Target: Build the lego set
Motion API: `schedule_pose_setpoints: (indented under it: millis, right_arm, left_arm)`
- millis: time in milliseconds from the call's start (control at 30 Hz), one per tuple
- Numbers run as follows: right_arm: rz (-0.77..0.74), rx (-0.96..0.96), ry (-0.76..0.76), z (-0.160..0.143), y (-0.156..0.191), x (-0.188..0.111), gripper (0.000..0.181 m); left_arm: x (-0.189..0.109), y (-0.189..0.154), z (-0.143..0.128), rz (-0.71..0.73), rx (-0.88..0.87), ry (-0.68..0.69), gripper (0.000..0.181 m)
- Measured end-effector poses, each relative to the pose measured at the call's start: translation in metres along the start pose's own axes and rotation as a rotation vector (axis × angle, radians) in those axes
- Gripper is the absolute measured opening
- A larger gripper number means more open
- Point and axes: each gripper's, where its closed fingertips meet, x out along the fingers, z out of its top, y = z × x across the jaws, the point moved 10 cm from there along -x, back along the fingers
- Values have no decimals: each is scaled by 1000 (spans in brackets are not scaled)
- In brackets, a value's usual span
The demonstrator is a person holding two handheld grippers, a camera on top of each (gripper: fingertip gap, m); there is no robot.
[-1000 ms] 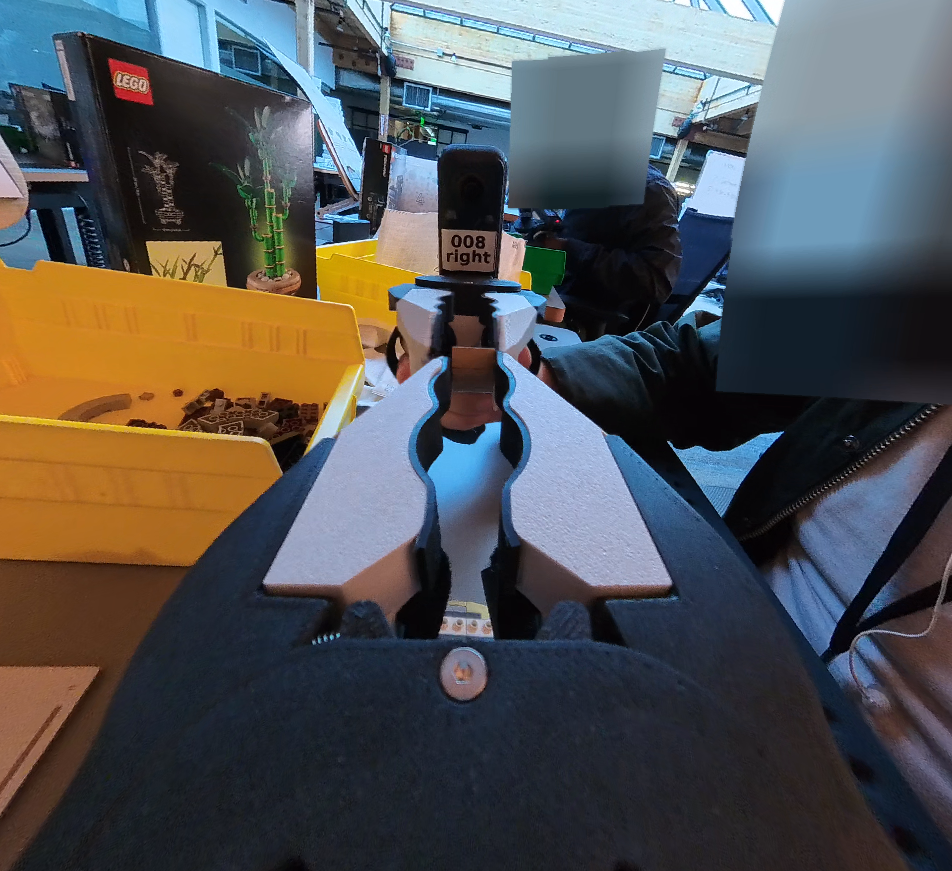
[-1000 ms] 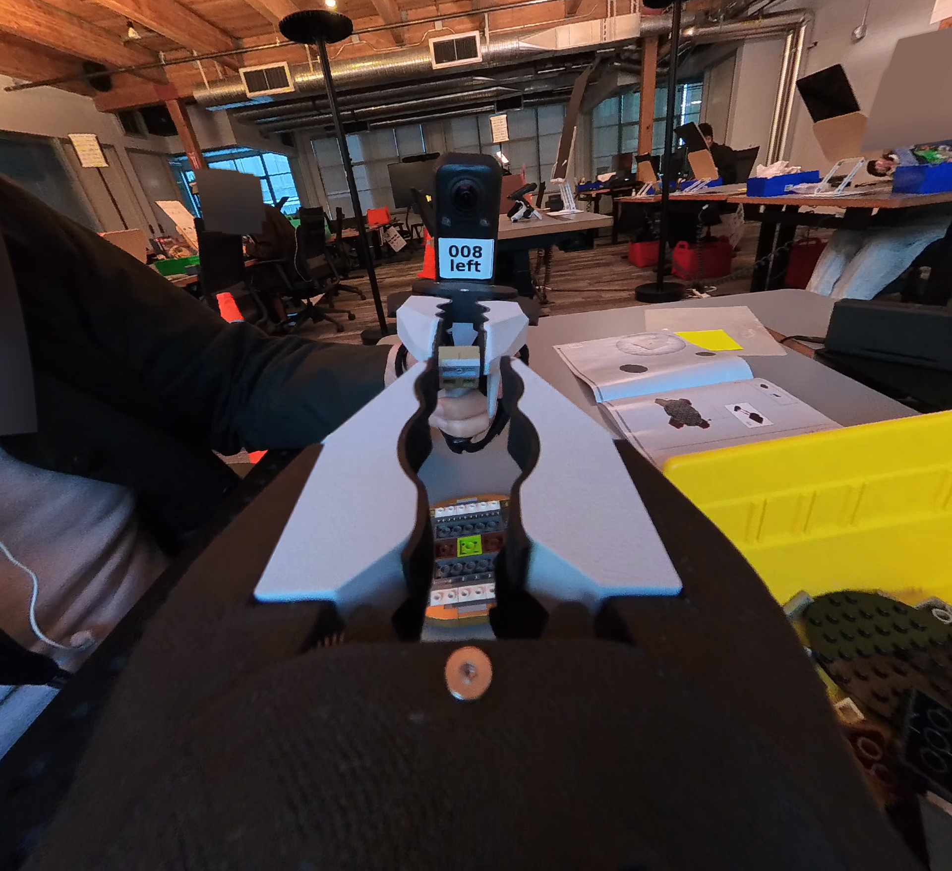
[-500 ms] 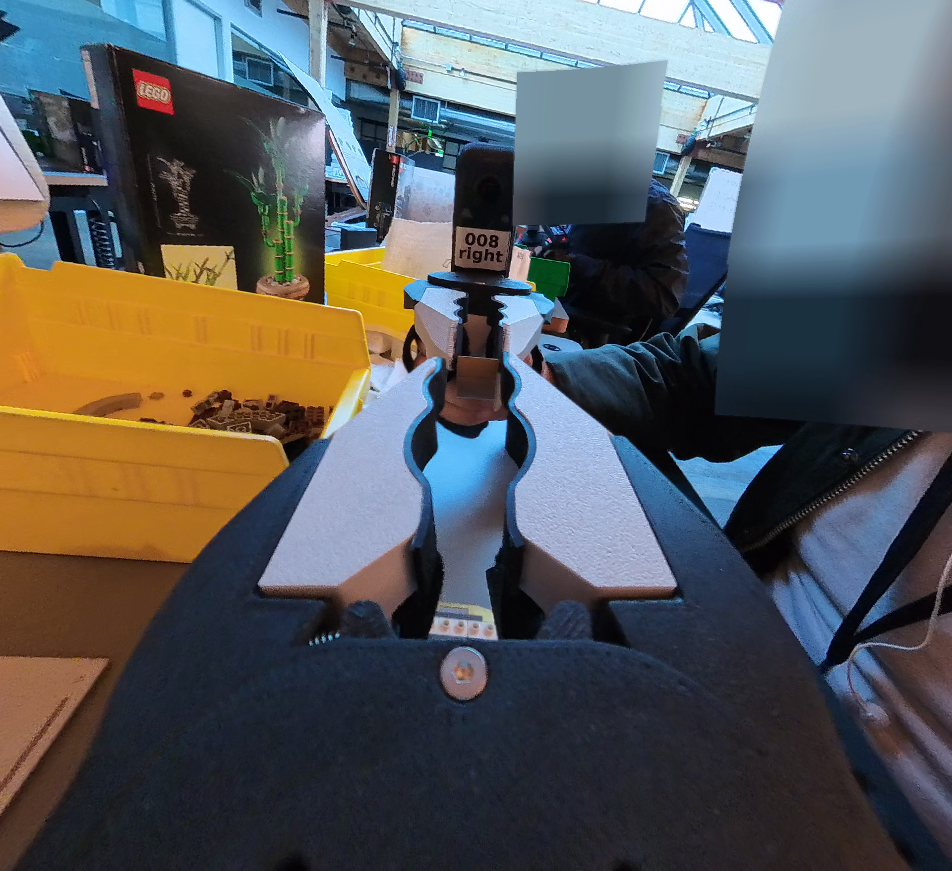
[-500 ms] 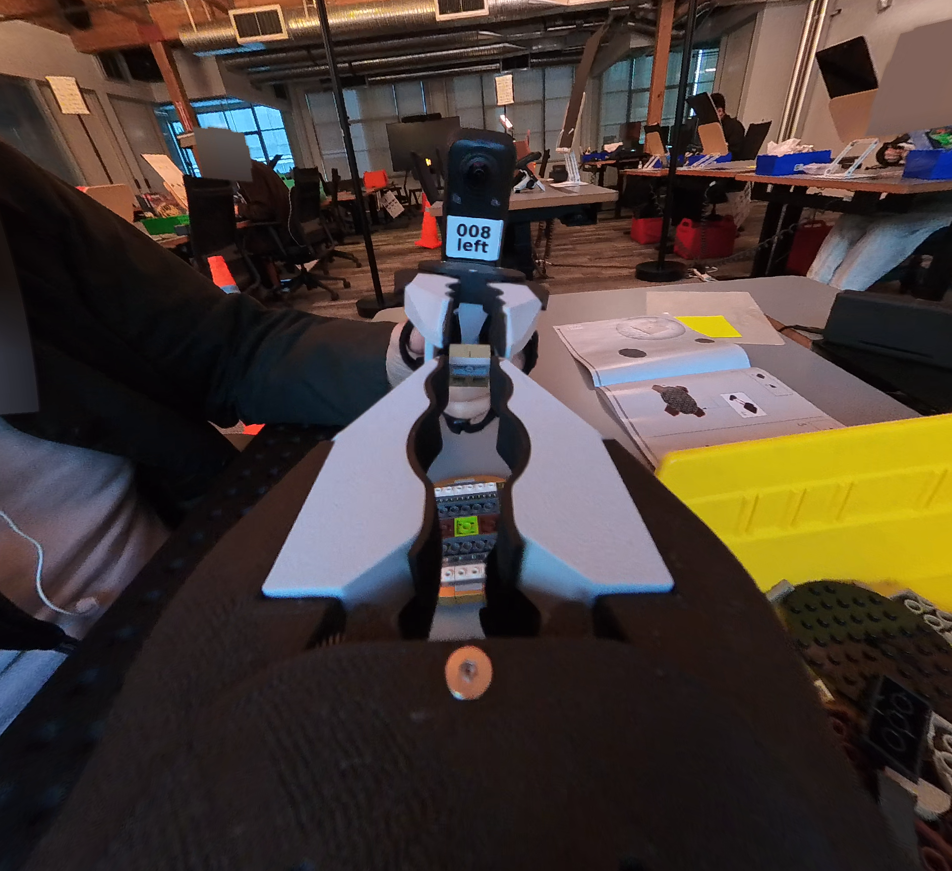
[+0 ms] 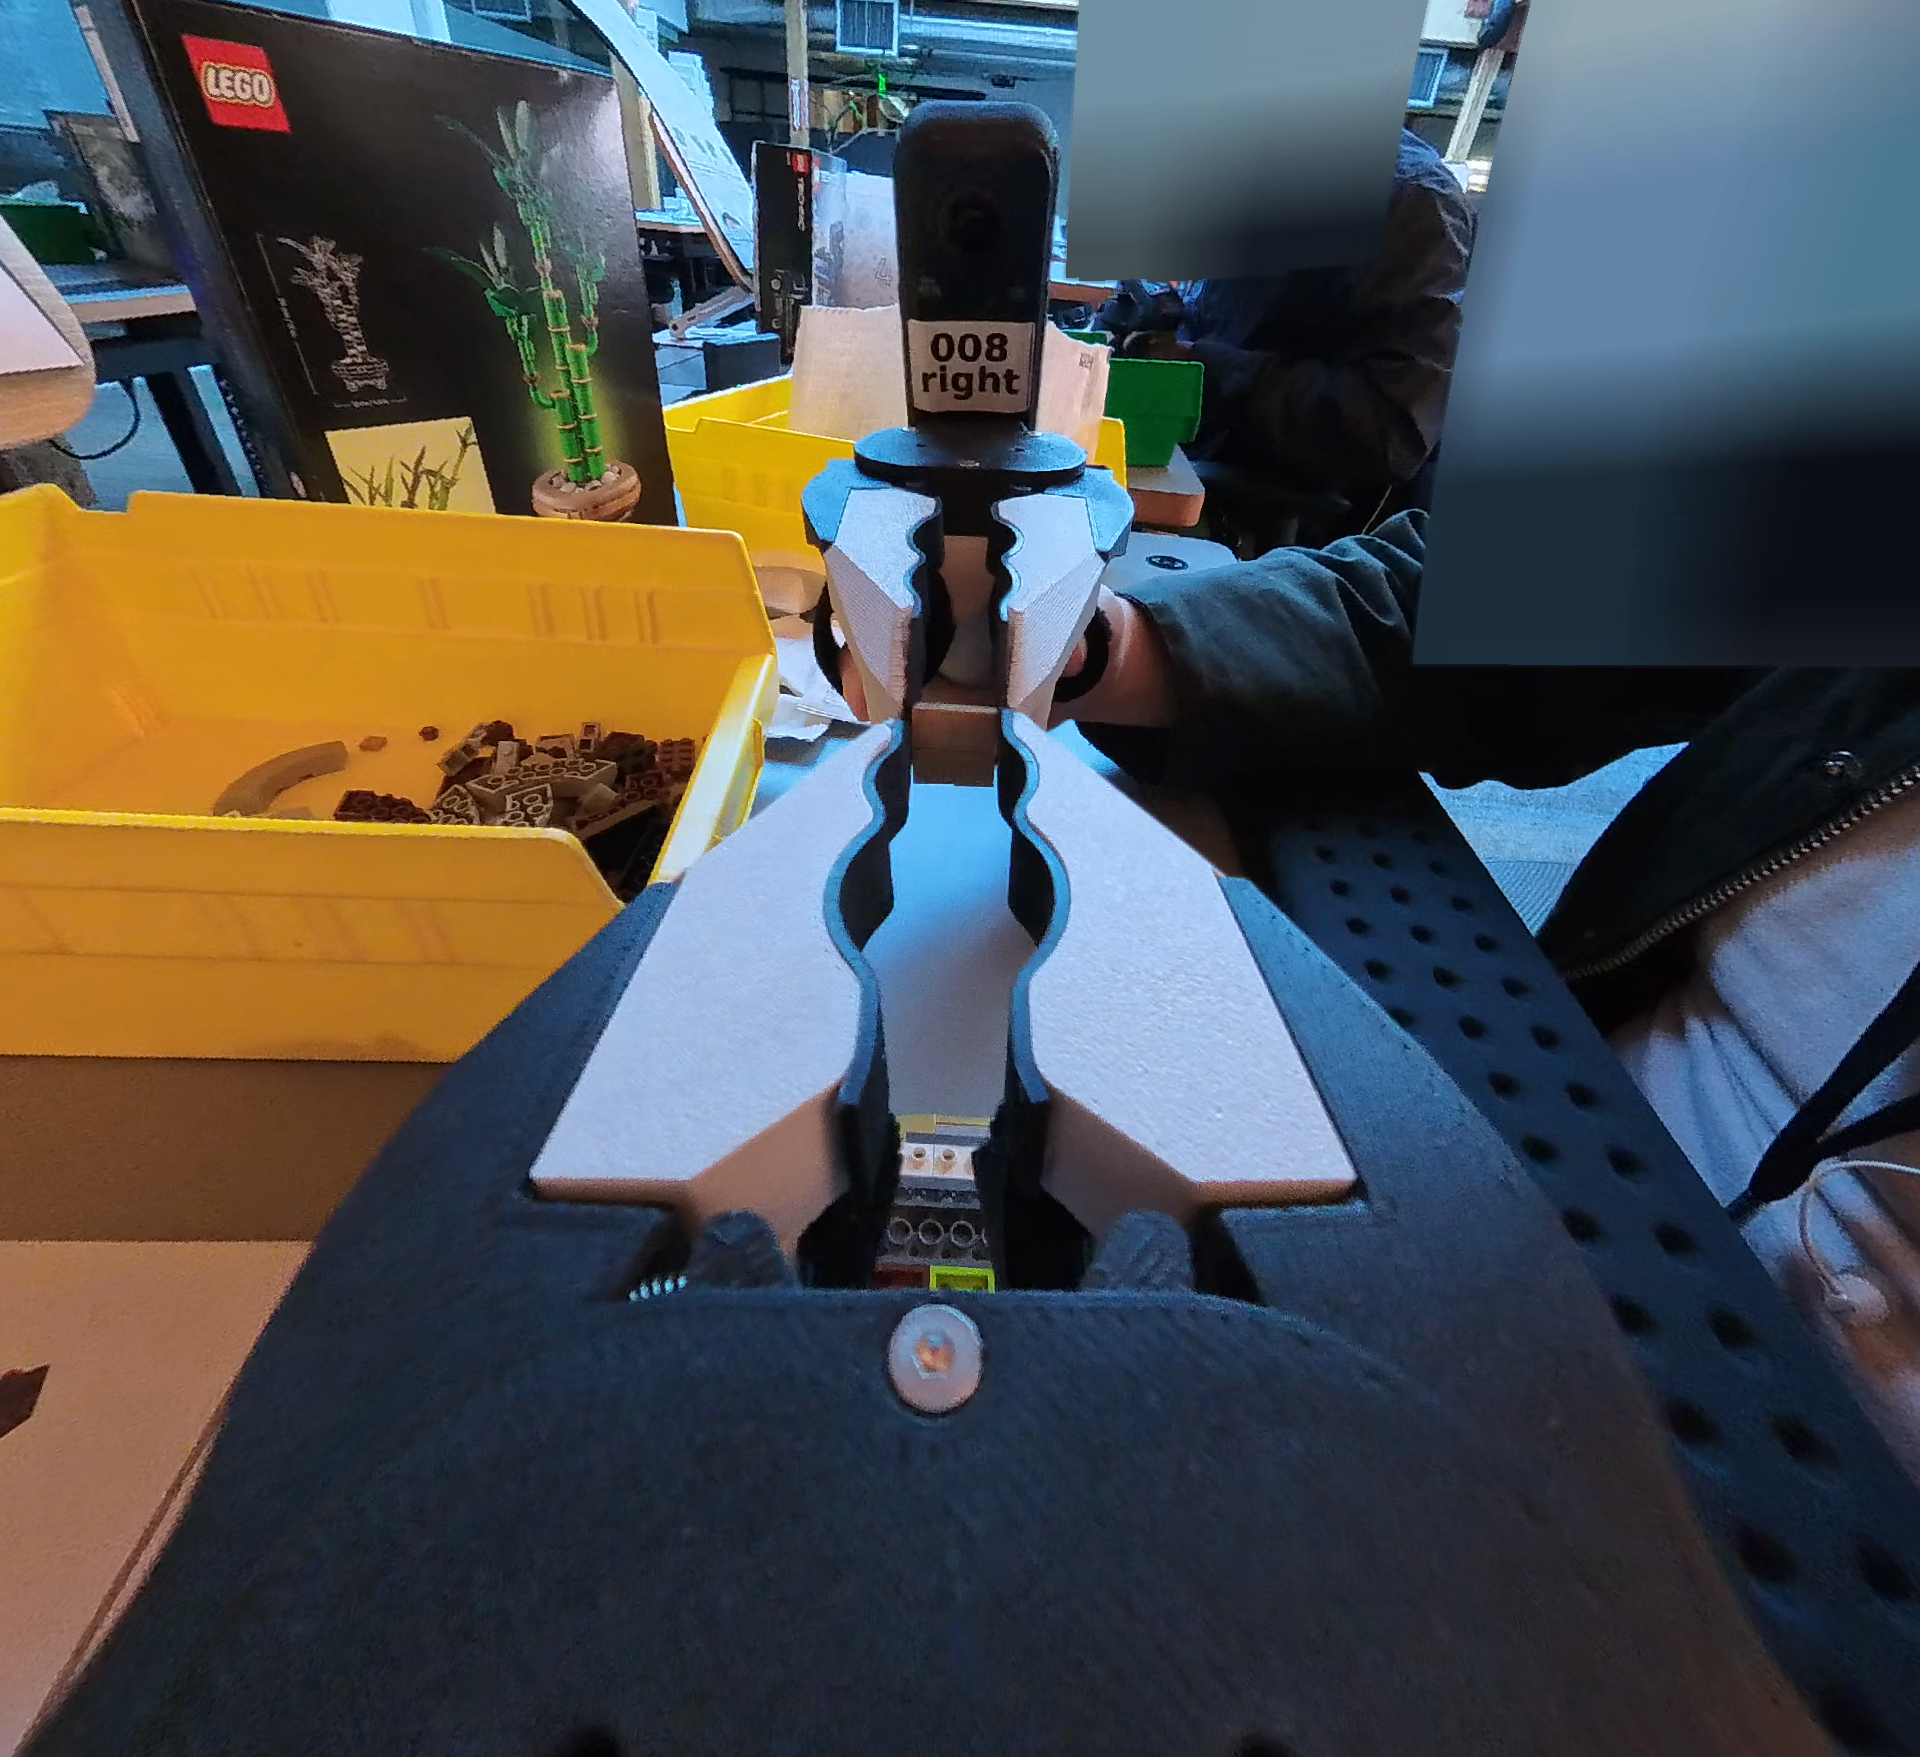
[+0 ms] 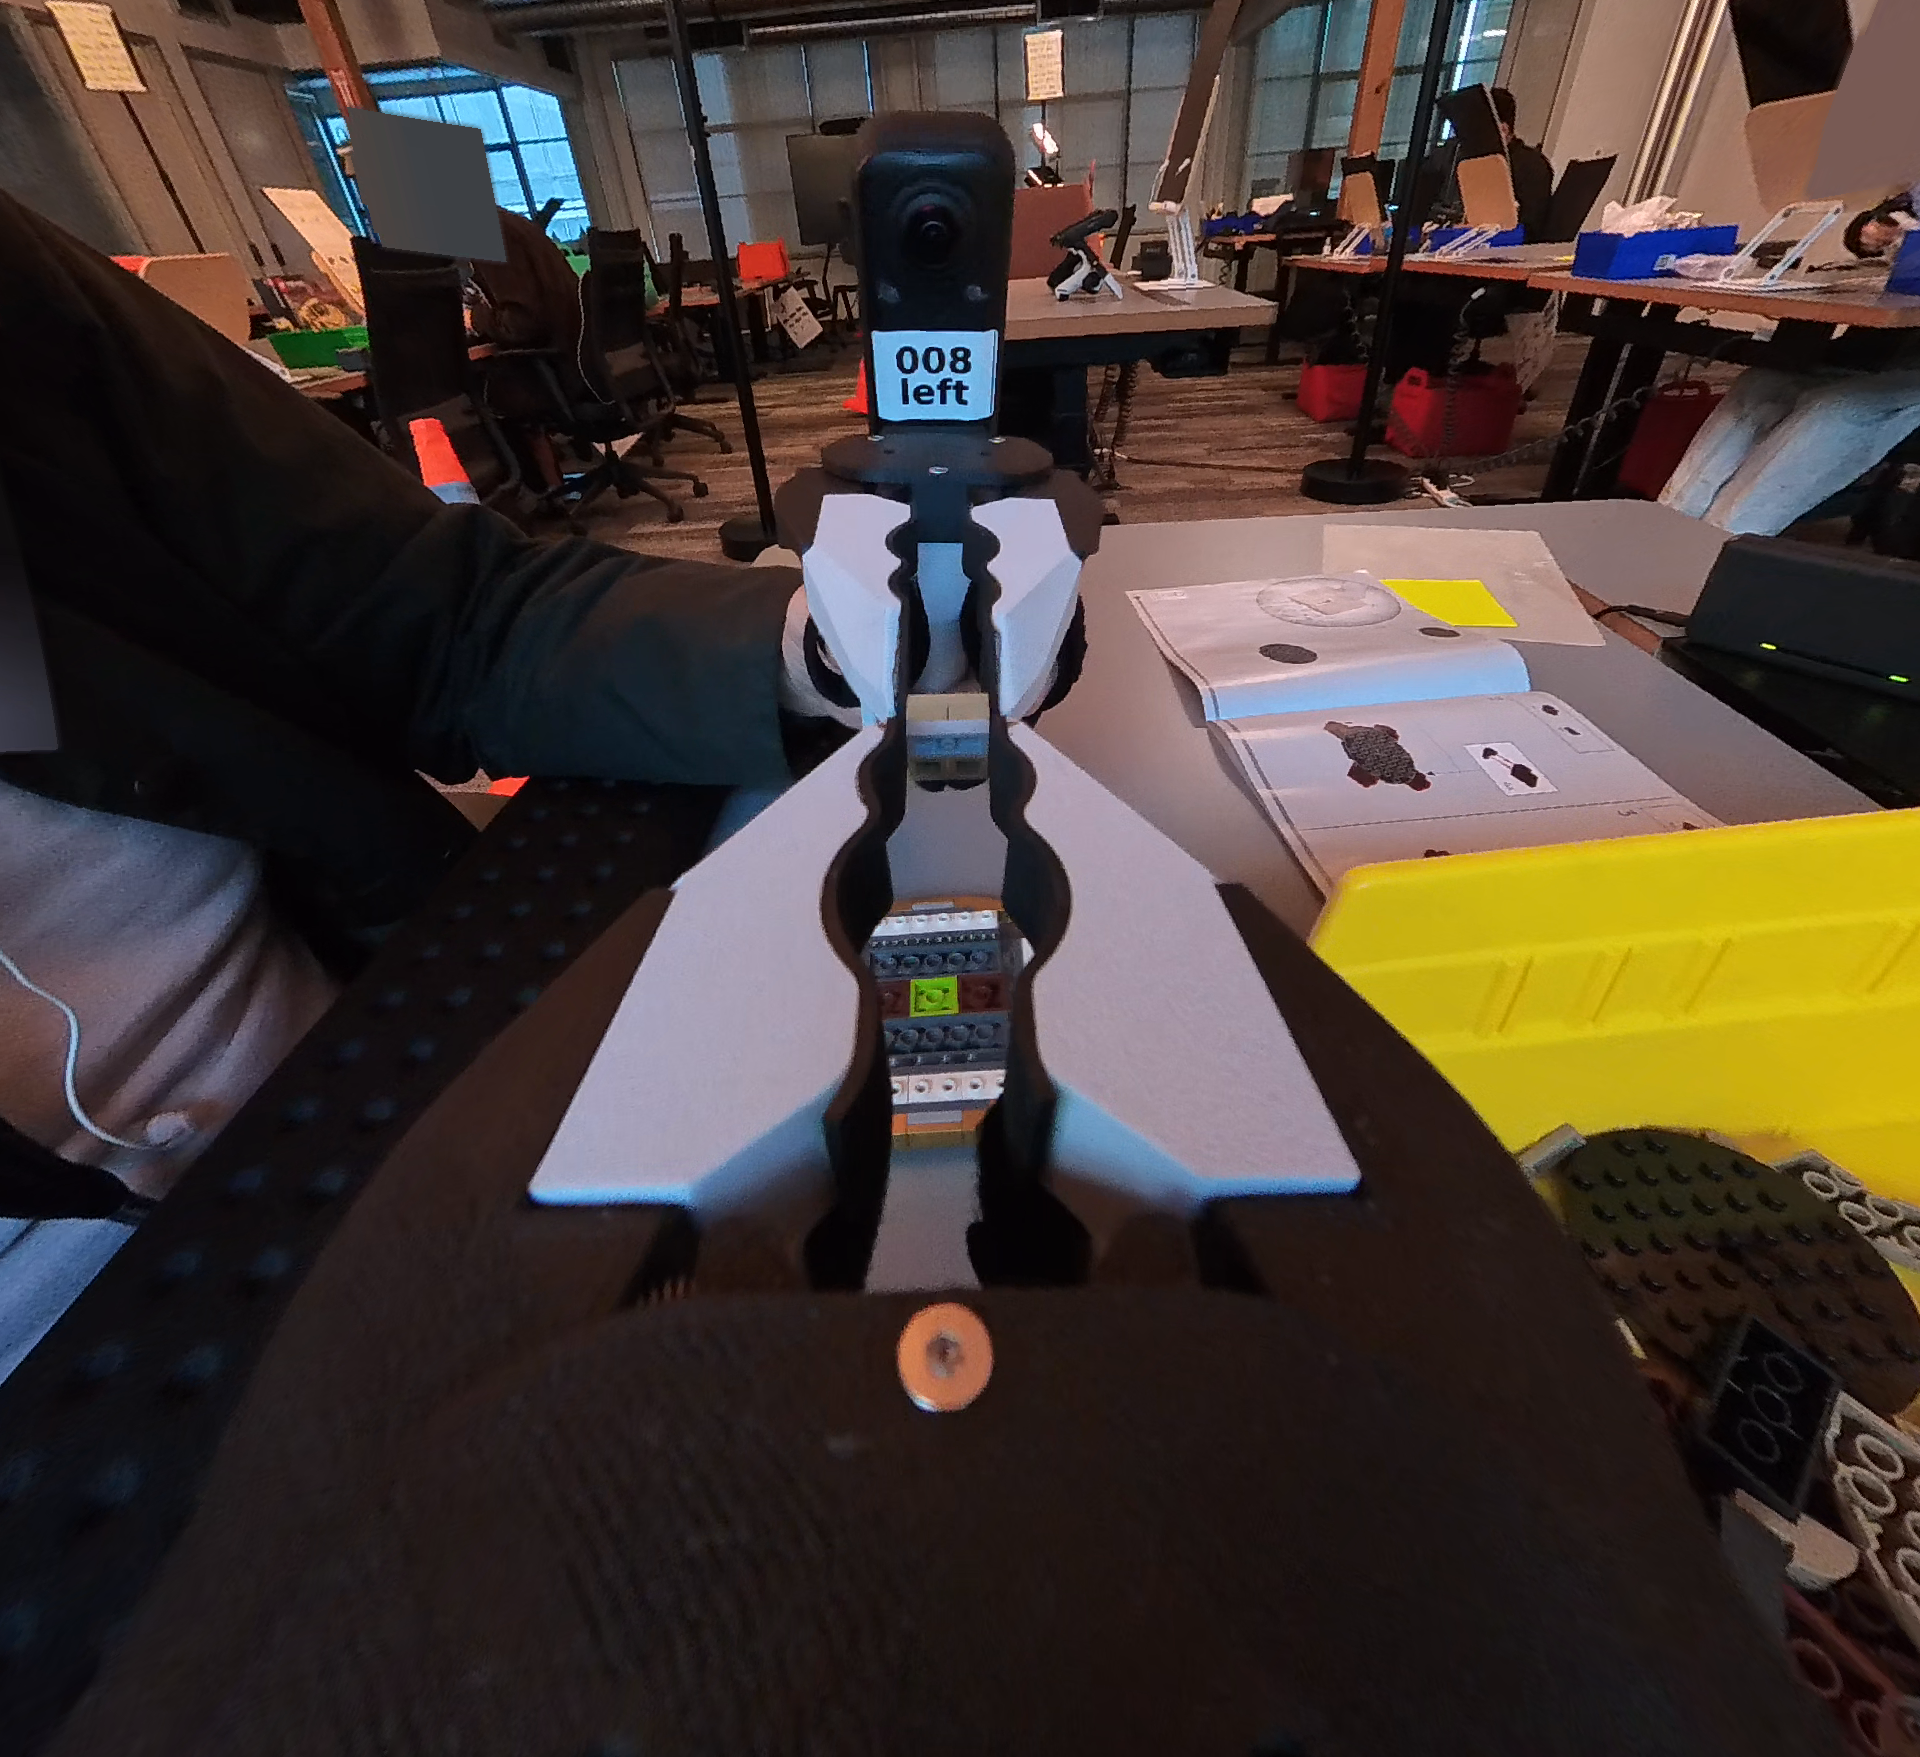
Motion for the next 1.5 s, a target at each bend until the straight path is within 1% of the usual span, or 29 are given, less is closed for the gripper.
schedule_pose_setpoints:
  millis: [67, 367, 500, 567, 733, 933, 1000, 1200, 1300, 1400, 1467, 1500]
  right_arm:
    - [14, -1, 7, 0, 1, 0, 13]
    - [76, -31, 8, 3, 6, 0, 12]
    - [93, -31, 1, 4, 8, -1, 12]
    - [93, -27, -9, 5, 8, -1, 12]
    - [34, -28, -28, 3, 5, -1, 13]
    - [28, 7, -19, 1, 3, 0, 13]
    - [37, 0, -3, 3, 4, 0, 13]
    - [139, 18, -18, 7, 8, -2, 13]
    - [198, 44, -37, 7, 10, -1, 13]
    - [227, 97, -46, 5, 7, -4, 13]
    - [189, 146, 44, -5, 0, -1, 13]
    - [146, 141, 125, -14, -3, 3, 13]
  left_arm:
    - [0, 0, 0, -20, -14, 13, 14]
    - [1, 2, -2, -171, -191, -7, 13]
    - [1, 2, -2, -203, -220, -23, 13]
    - [1, 2, -2, -196, -220, -29, 13]
    - [0, 1, 1, -91, -120, -23, 13]
    - [2, 1, -1, -70, -123, -8, 14]
    - [2, 1, 0, -98, -145, -7, 13]
    - [4, -2, 1, -229, -240, -40, 13]
    - [2, 0, 2, -293, -299, -90, 12]
    - [-4, 6, 2, -225, -284, -117, 13]
    - [-7, 9, 2, -174, -253, -98, 13]
    - [-8, 11, 1, -107, -205, -55, 13]
